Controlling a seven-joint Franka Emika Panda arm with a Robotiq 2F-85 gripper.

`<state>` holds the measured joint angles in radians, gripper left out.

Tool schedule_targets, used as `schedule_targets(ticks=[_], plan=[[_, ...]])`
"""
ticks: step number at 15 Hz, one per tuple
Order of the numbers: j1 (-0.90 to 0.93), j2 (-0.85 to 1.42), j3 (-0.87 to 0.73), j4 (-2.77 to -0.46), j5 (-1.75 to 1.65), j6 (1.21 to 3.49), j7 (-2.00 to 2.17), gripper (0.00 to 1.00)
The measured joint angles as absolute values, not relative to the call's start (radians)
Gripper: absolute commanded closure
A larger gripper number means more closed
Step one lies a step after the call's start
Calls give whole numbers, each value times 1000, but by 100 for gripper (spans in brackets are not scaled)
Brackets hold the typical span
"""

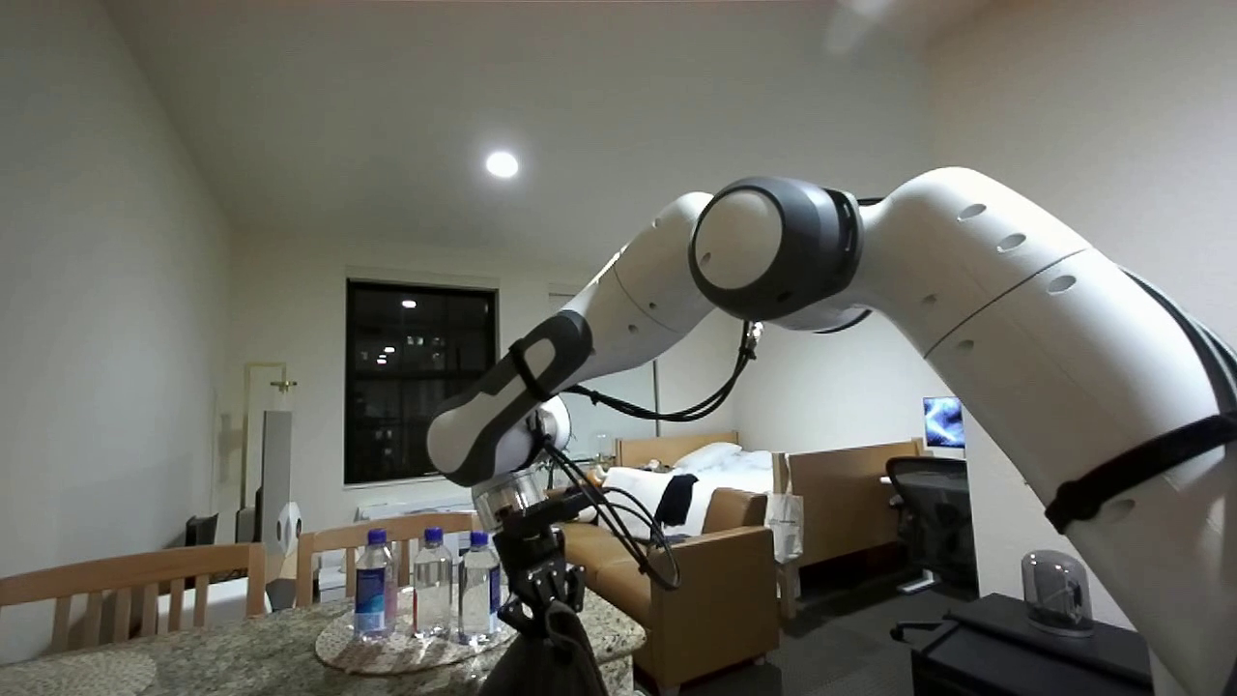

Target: Unfold the towel on the counter.

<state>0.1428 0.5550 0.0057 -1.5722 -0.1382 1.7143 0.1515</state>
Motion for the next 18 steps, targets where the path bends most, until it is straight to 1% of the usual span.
schedule_targets(ticks=[5, 7, 13, 18], plan=[[95, 568, -24, -1566, -123, 1697, 167, 89], [66, 589, -30, -1534, -123, 1695, 162, 90], [1, 699, -31, -1407, -116, 1652, 57, 90], [-40, 786, -30, -1389, -109, 1627, -37, 90]])
